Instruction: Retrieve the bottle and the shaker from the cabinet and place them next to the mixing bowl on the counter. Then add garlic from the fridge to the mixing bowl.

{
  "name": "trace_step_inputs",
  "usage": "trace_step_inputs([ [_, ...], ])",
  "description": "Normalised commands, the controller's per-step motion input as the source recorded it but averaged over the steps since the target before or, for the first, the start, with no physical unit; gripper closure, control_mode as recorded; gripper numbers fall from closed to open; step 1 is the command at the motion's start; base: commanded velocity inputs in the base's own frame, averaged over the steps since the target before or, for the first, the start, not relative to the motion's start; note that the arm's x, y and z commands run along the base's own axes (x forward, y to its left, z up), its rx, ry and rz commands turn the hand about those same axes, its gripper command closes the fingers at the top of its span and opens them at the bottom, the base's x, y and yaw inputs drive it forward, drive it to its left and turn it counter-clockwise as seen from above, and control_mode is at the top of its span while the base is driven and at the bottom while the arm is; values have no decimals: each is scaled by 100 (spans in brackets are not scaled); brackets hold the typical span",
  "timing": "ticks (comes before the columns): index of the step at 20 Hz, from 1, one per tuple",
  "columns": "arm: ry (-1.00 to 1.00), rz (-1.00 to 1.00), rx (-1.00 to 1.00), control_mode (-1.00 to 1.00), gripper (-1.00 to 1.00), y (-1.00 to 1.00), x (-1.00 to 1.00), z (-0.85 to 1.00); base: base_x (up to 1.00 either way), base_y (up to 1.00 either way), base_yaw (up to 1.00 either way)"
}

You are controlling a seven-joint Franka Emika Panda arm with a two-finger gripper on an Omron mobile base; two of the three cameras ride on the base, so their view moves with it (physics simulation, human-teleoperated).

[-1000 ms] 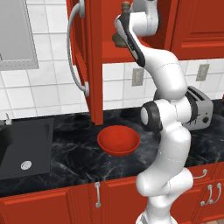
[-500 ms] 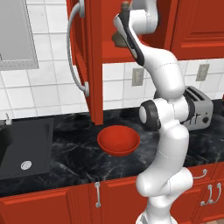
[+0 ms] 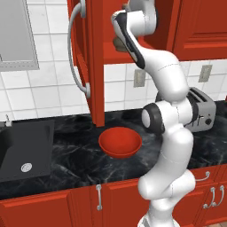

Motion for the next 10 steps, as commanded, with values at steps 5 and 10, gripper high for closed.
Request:
trace_step_inputs([
  [5, -15, -3, 6, -100, -100, 1, 0, -3, 0, 0, 0],
  [10, -6, -2, 12, -100, -100, 6, 0, 0, 0, 0, 0],
])
